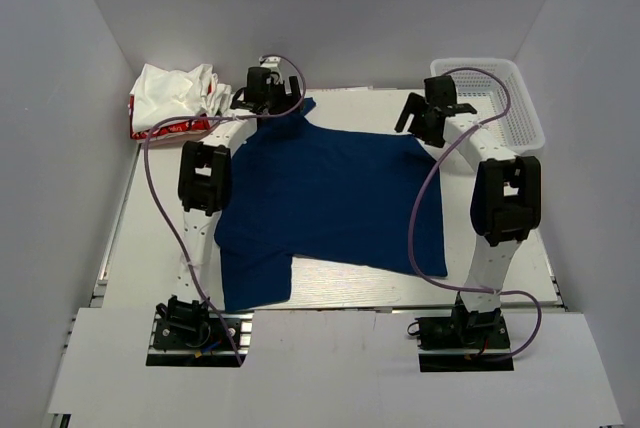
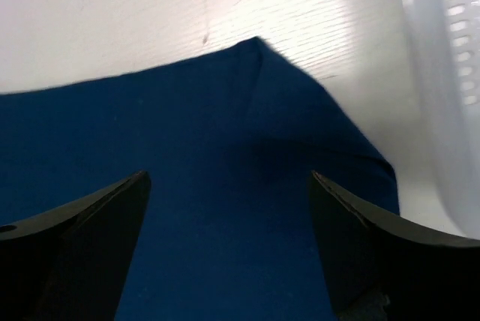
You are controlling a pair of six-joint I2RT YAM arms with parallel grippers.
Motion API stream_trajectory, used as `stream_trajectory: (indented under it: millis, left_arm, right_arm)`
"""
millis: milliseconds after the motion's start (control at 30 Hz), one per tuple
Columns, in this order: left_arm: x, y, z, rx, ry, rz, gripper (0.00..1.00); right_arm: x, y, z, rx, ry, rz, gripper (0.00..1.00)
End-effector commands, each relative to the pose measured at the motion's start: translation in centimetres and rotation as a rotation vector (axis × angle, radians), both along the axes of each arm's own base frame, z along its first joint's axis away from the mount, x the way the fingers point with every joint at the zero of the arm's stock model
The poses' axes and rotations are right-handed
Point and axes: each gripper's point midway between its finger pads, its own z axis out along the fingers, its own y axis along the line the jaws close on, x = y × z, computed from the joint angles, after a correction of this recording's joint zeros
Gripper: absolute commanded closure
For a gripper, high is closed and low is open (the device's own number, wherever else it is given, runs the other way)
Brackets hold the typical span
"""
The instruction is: Fold and stack the t-shirts
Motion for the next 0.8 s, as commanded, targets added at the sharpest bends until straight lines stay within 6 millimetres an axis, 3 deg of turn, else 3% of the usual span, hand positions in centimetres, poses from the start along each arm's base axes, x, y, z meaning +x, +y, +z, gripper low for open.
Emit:
stream_trajectory:
  millis: [0,67,133,167,233,267,333,433,500,533,600,633,767]
  left_arm:
    - [-0.9,0.0,11.4,-0.008,-0.202,-0.009,0.01]
    - [-2.0,0.9,11.1,0.028,-0.174,0.01,0.01]
    - [-2.9,1.5,10.2,0.038,-0.134,0.041,0.01]
    - [-3.8,2.2,8.1,0.057,-0.073,0.063,0.01]
    - [-4.7,3.0,7.2,0.067,-0.029,0.104,0.01]
    - [-5.5,3.4,4.9,0.079,0.021,0.118,0.01]
    - [-6.6,4.1,3.0,0.095,0.073,0.154,0.01]
    - [-7.6,5.3,0.8,0.119,0.157,0.222,0.01]
    - [-8.8,6.1,-1.9,0.154,0.24,0.255,0.01]
    - [-9.4,7.2,-3.0,0.16,0.278,0.305,0.01]
    - [-10.8,7.9,-4.5,0.179,0.341,0.339,0.01]
    - [-12.0,8.2,-5.7,0.182,0.376,0.348,0.01]
    - [-14.2,10.1,-7.3,0.164,0.408,0.416,0.01]
  right_arm:
    - [-0.6,2.8,2.2,0.007,-0.054,0.134,0.1]
    - [-1.3,4.7,2.1,0.026,-0.066,0.2,0.1]
    - [-2.3,5.3,0.7,0.021,-0.031,0.241,0.1]
    - [-2.6,5.7,-0.2,0.021,-0.011,0.25,0.1]
    - [-2.9,6.3,-1.2,0.011,0.013,0.272,0.1]
    - [-3.0,6.5,-2.1,0.008,0.031,0.276,0.1]
    - [-2.9,7.1,-2.8,0.007,0.045,0.287,0.1]
    - [-3.5,7.2,-4.4,0.012,0.093,0.277,0.1]
    - [-4.1,7.1,-5.4,0.012,0.117,0.269,0.1]
    - [-5.3,6.7,-6.7,0.013,0.156,0.259,0.1]
    - [-5.6,6.2,-6.8,-0.004,0.149,0.245,0.1]
    - [-6.7,5.8,-7.9,-0.014,0.178,0.243,0.1]
    - [-4.7,4.8,-7.7,-0.072,0.106,0.232,0.1]
